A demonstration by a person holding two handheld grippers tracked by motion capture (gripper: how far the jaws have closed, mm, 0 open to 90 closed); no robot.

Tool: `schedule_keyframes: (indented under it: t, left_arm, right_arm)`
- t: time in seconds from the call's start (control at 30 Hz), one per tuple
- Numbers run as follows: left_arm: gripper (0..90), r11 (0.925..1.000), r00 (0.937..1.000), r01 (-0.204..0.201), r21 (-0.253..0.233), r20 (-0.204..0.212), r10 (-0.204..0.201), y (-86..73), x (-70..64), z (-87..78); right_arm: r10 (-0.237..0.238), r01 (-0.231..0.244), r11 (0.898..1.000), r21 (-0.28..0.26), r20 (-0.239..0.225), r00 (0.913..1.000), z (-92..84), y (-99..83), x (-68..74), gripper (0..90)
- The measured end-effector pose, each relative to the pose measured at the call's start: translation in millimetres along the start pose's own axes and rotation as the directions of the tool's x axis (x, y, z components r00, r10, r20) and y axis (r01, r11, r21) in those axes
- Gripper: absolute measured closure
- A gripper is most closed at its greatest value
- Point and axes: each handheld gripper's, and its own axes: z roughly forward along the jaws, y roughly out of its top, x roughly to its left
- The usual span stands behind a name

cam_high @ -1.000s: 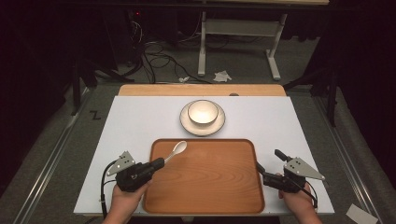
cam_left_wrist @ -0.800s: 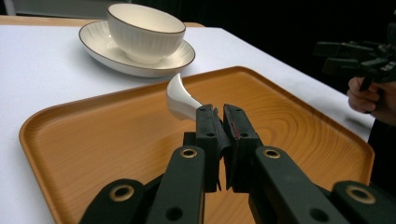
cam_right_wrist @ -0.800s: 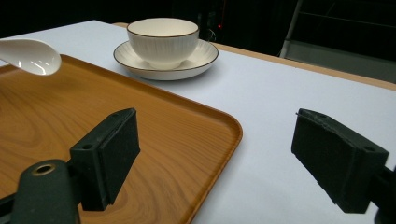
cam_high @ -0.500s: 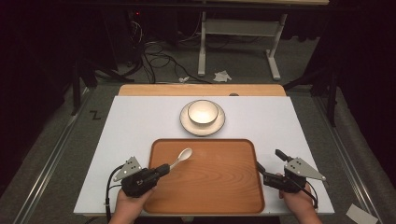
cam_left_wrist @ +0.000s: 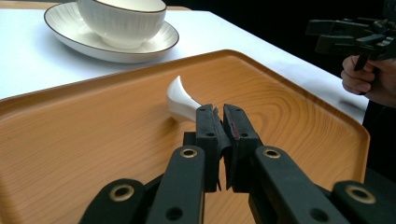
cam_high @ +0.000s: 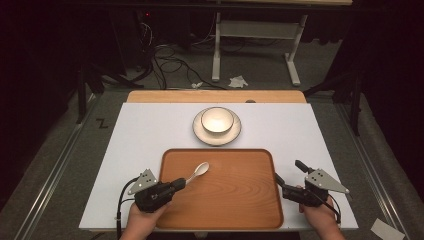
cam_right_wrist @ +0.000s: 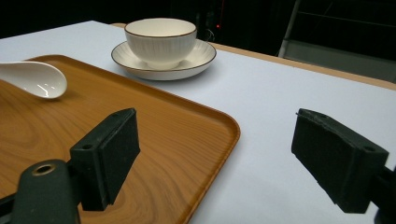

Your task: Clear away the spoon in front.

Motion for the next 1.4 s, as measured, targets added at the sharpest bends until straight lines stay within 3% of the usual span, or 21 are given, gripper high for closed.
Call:
schedule_keyframes:
  t: [0.27, 0.53, 0.7, 0.87, 1.13, 1.2, 1.27, 1.3, 1.4]
  left_arm:
    - [86.1, 0.9992, 0.9998, -0.018, 0.036, 0.013, 0.017, -3.8, -3.8, 9.0]
    - [86.0, 0.9994, 0.9999, -0.011, 0.034, -0.004, 0.011, -5.1, -1.2, 8.2]
    - [85.2, 0.9992, 0.9999, 0.005, 0.04, 0.009, -0.006, -7.1, 2.4, 8.1]
    - [71.0, 0.9987, 0.9996, 0.013, 0.05, 0.024, -0.014, -8.9, 4.5, 9.2]
    - [70.3, 0.9976, 0.9999, 0.014, 0.068, 0.005, -0.014, -9.8, 6.5, 8.2]
    - [74.0, 0.997, 0.9999, 0.01, 0.077, 0.0, -0.01, -10.0, 7.3, 6.7]
    - [85.8, 0.9969, 0.9999, 0.012, 0.077, -0.005, -0.012, -10.1, 7.8, 5.5]
    - [90.0, 0.9974, 0.9993, 0.021, 0.069, -0.031, -0.019, -9.0, 9.3, 2.9]
    - [90.0, 0.9985, 0.9987, 0.023, 0.05, -0.047, -0.021, -7.5, 10.6, -0.5]
  right_arm:
    - [-0.005, 0.005, 1.0, -0.002, 0.003, 1.0, -0.5, 0.3, 0.4, 16.4]
    - [-0.003, 0.003, 1.0, -0.001, 0.004, 1.0, -0.7, 0.2, -0.1, 16.4]
    - [-0.003, 0.003, 1.0, -0.002, 0.003, 1.0, -1.0, 0.4, -0.2, 16.4]
    - [-0.001, 0.001, 1.0, -0.003, 0.003, 1.0, -1.1, 0.2, -0.3, 16.4]
    - [0.0, 0.0, 1.0, -0.005, 0.004, 1.0, -1.4, 0.3, -0.7, 16.4]
    - [0.002, -0.002, 1.0, -0.006, 0.005, 1.0, -1.7, 0.3, -0.6, 16.4]
    - [0.002, -0.002, 1.0, -0.006, 0.005, 1.0, -1.9, 0.3, -0.8, 16.4]
    - [0.001, -0.001, 1.0, -0.007, 0.005, 1.0, -2.2, 0.3, -1.1, 16.4]
    - [0.004, -0.004, 1.0, -0.006, 0.004, 1.0, -2.3, 0.2, -1.5, 16.4]
